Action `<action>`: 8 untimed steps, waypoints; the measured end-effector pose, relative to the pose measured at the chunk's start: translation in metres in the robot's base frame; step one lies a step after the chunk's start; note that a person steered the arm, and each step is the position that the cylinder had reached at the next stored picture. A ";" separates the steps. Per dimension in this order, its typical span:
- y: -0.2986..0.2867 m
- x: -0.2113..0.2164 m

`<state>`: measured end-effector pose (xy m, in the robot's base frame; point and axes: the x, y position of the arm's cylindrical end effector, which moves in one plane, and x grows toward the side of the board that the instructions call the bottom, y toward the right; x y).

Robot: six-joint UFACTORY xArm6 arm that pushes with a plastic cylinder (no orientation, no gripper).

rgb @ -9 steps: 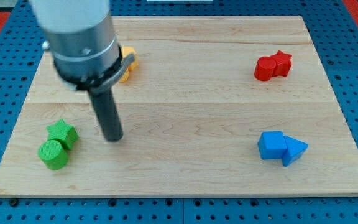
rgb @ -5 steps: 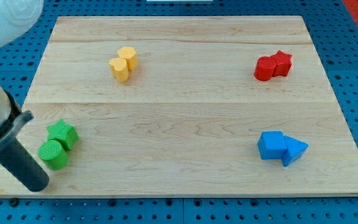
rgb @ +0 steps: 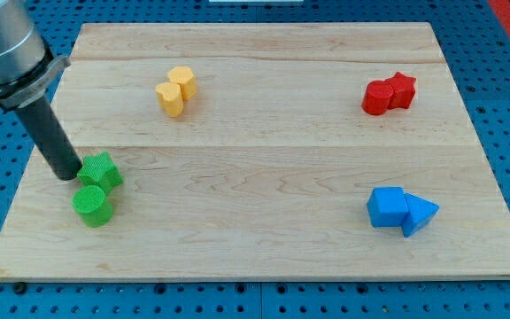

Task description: Move the green star to the left side of the yellow heart

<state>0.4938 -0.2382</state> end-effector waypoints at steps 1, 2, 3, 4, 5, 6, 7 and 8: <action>-0.005 0.021; 0.005 0.023; 0.020 0.004; 0.029 -0.026; 0.003 -0.002; 0.004 0.020; 0.041 0.012; 0.054 -0.008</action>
<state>0.4860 -0.1838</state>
